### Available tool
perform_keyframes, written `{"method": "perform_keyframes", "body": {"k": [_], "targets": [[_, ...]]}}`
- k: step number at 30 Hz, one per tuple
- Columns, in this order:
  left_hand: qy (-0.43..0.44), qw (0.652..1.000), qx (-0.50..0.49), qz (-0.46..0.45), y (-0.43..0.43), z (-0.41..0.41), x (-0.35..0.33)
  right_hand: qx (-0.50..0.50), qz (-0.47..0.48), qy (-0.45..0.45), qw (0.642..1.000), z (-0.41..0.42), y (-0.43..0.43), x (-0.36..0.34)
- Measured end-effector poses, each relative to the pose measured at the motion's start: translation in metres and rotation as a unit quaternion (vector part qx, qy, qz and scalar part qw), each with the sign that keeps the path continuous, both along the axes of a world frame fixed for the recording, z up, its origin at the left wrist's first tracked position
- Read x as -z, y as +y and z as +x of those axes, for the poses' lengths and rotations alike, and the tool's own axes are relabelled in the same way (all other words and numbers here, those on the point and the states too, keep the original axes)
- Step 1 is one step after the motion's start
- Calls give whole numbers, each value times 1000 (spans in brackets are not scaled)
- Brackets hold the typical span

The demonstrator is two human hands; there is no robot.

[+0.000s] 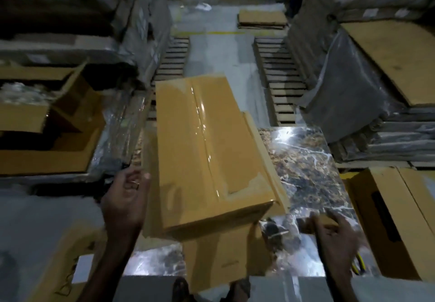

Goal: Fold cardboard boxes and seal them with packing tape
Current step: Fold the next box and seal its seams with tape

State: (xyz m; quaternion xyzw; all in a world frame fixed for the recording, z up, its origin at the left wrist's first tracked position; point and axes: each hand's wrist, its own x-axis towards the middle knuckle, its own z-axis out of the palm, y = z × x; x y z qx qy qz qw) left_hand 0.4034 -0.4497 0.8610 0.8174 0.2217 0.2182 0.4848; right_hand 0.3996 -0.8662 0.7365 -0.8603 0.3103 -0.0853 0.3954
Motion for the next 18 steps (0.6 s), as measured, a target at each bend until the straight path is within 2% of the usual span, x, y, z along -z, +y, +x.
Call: {"method": "perform_keyframes", "body": {"k": [2, 4, 7, 10, 14, 18], "targets": [[68, 993, -24, -93, 32, 39, 26, -56, 59, -24, 996, 23, 49, -27], [137, 975, 2, -174, 50, 72, 46, -124, 82, -32, 988, 56, 88, -54], [199, 948, 84, -233, 45, 98, 60, -209, 41, 28, 977, 112, 125, -81], [223, 885, 121, -389, 24, 102, 70, -247, 3, 106, 963, 152, 158, -90], [206, 880, 93, -418, 21, 100, 81, -184, -82, 112, 973, 161, 191, -85], [165, 883, 43, -437, 21, 80, 78, -213, -132, 95, 963, 163, 205, -83]]}}
